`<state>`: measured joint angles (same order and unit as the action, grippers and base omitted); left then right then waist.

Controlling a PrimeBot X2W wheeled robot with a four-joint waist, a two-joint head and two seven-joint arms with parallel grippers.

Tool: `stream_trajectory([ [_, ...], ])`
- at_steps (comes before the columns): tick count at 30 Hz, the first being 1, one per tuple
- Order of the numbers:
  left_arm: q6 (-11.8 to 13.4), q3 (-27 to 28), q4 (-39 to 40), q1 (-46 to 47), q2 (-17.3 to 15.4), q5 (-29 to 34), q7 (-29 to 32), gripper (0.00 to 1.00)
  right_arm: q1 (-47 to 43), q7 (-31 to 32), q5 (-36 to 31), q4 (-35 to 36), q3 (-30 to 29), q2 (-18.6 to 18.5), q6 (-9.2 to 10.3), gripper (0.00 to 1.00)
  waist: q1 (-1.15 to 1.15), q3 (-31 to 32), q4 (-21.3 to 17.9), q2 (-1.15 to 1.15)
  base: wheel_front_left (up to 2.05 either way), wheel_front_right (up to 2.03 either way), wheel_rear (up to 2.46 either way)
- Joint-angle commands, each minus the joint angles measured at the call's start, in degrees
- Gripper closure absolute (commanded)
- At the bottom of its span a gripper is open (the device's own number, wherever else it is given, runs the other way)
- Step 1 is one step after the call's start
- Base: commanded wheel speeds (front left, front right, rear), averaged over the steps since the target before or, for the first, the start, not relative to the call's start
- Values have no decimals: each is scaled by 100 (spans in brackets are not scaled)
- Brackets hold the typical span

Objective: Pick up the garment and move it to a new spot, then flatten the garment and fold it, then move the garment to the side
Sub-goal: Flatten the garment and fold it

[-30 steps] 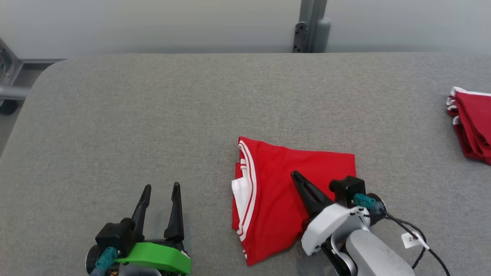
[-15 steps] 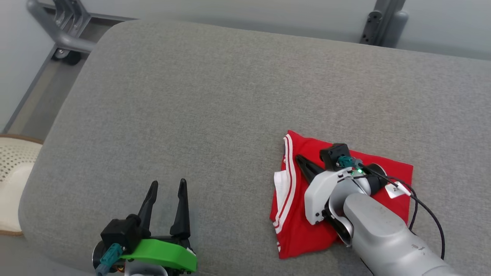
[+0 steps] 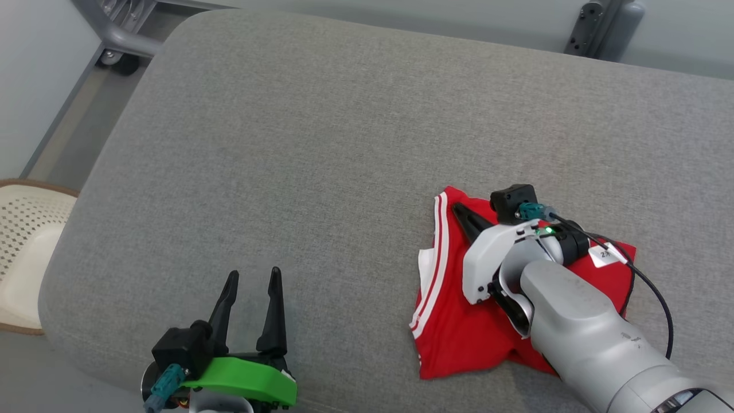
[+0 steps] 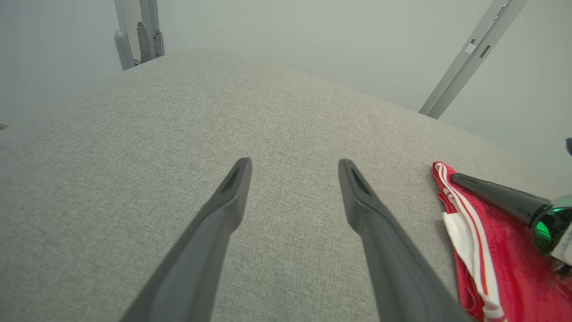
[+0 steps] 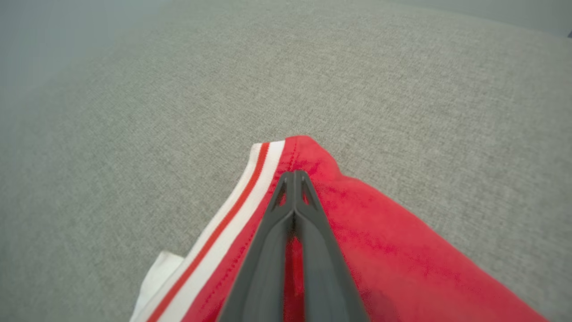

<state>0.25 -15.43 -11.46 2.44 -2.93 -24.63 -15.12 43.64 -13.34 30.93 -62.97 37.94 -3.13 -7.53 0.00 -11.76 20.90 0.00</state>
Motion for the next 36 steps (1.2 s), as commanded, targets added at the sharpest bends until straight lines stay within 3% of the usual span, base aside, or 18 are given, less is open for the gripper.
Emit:
stream_trajectory([
  [1,-13,19,-6,50,1,46,-1,0,84,-86,75,110,-10,-37,8,100,0,81,-187,0,0,0,0],
  [5,-72,45,-22,123,0,191,-1,0,101,-185,193,519,-107,-92,8,96,0,165,-494,0,0,0,0],
  [6,-77,50,-20,147,0,226,-1,0,94,-189,193,674,-175,-135,9,78,0,182,-562,0,0,0,0],
  [7,-83,50,-17,166,0,240,-1,0,58,-191,168,888,-290,-193,9,66,0,203,-646,0,0,0,0],
  [9,-132,37,-18,236,-1,343,-1,0,-270,-179,-42,1555,-679,-333,8,17,0,268,-894,0,0,0,0],
  [10,-144,26,-24,266,-1,364,-1,0,-389,-180,-138,1790,-839,-374,8,0,0,292,-971,0,0,0,0],
  [23,-148,70,-41,174,-5,457,-1,0,-2461,-183,-1301,4135,-2509,-370,8,0,0,613,-1743,0,0,0,0],
  [36,-32,510,206,-355,-6,356,-1,0,-4164,-184,-1884,5546,-3150,-46,8,0,0,810,-2156,0,0,0,0],
])
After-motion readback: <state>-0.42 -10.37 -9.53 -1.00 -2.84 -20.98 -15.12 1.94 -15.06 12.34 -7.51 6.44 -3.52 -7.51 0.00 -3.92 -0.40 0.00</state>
